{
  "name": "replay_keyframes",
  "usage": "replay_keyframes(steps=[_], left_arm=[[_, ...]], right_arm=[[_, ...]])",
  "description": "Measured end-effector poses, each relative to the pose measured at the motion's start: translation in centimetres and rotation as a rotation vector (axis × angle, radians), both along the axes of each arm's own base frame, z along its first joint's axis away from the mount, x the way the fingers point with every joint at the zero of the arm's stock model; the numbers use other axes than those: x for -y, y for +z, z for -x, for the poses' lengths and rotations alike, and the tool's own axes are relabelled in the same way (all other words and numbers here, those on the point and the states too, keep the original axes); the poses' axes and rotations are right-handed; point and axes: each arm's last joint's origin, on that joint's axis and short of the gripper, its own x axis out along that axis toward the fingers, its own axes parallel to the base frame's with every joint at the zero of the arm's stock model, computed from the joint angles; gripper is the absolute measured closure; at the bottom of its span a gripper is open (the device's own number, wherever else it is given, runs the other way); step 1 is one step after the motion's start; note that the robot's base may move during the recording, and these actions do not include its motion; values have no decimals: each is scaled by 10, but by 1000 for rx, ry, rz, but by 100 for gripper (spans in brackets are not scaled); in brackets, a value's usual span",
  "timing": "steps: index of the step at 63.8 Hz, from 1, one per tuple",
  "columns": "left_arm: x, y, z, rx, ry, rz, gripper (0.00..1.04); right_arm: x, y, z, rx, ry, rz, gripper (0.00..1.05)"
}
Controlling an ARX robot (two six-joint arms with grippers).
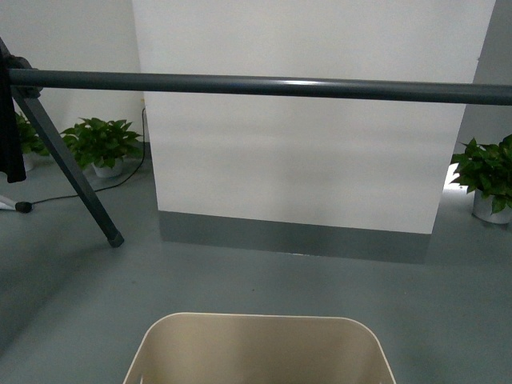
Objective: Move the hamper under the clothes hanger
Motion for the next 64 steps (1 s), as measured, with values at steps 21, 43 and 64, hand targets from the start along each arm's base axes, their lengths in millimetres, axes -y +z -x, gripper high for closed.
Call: replay_keyframes(steps=[21,43,64], left_arm=[[0,4,16,11,0,0,101],[0,8,28,26,0,0,101],[0,10,37,31,0,0,101]], right_arm=[[0,3,14,11,0,0,103],[0,6,24,22,0,0,103],[0,6,32,25,0,0,103]])
